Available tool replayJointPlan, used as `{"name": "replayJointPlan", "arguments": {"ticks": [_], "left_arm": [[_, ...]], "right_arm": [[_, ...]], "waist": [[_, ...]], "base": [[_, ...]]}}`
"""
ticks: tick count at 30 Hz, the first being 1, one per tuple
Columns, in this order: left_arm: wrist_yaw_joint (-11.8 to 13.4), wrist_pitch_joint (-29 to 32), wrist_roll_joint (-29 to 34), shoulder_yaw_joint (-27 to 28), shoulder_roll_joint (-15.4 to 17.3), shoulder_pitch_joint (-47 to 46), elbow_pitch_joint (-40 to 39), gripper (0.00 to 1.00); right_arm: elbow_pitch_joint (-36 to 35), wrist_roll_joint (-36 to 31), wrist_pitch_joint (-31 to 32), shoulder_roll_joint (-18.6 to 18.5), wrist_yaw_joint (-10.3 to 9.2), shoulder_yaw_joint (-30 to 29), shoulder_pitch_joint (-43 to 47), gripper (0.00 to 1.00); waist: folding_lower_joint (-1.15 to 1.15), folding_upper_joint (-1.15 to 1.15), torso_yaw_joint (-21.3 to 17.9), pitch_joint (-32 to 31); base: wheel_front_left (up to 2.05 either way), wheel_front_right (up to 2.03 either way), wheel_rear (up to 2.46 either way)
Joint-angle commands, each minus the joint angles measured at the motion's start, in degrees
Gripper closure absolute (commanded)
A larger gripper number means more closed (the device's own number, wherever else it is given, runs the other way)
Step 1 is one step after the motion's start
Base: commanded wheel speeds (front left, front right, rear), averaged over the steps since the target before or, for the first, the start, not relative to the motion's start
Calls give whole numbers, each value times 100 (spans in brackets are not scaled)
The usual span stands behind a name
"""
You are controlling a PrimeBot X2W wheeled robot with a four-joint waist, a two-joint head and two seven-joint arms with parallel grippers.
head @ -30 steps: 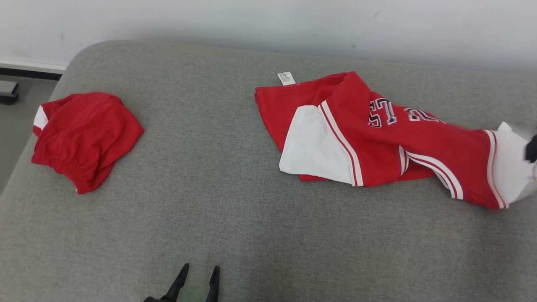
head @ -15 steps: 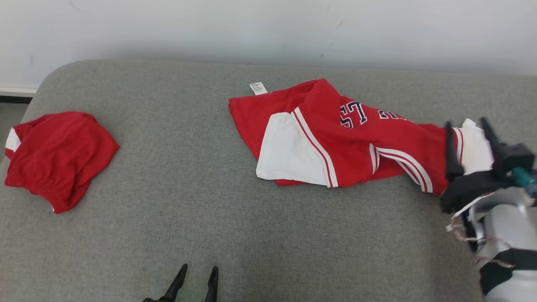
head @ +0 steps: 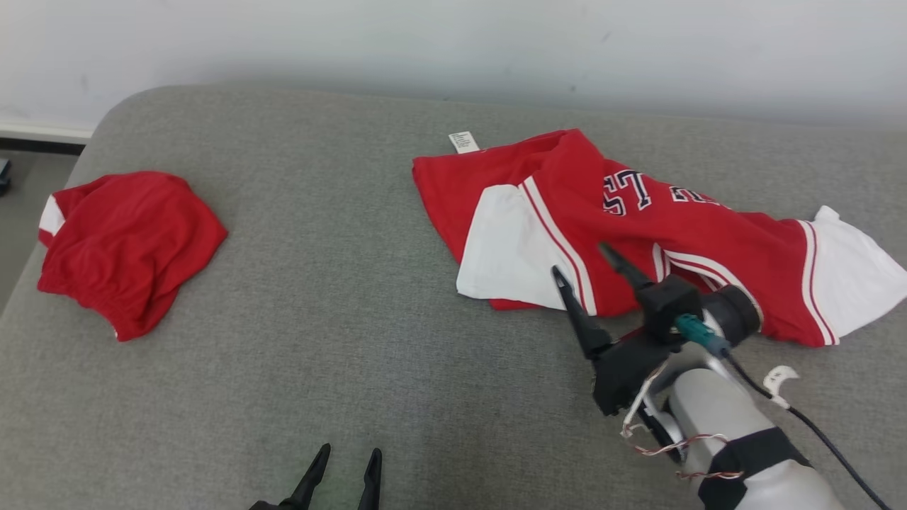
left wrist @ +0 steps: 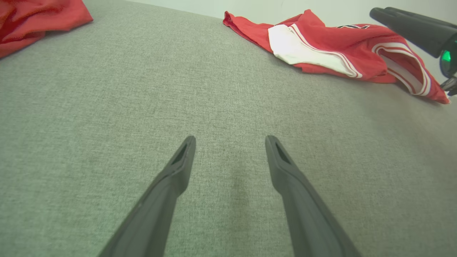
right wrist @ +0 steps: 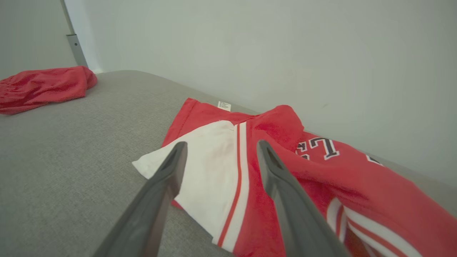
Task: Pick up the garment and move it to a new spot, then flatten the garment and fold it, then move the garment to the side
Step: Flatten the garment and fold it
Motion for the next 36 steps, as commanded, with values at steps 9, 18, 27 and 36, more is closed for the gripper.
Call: {"name": "replayJointPlan", "arguments": {"ticks": [9,18,27,36], "left_arm": [[5,-19,-217,-149,5,-118,13,0],[8,-19,-399,-183,3,-306,-76,0],[79,-19,-465,-291,2,-378,-116,0],[86,-19,-460,-257,3,-400,-69,0]], "right_arm": [[818,523,76,150,-13,1246,-706,0],[1700,612,244,175,-13,1819,-1326,0],[2080,718,199,282,-13,2216,-1478,7],[2528,643,118,279,-13,2118,-1656,96]], "waist": [[0,0,575,286],[0,0,944,643],[0,0,947,727],[0,0,896,734]], "base": [[0,0,0],[0,0,0],[0,0,0],[0,0,0]]}}
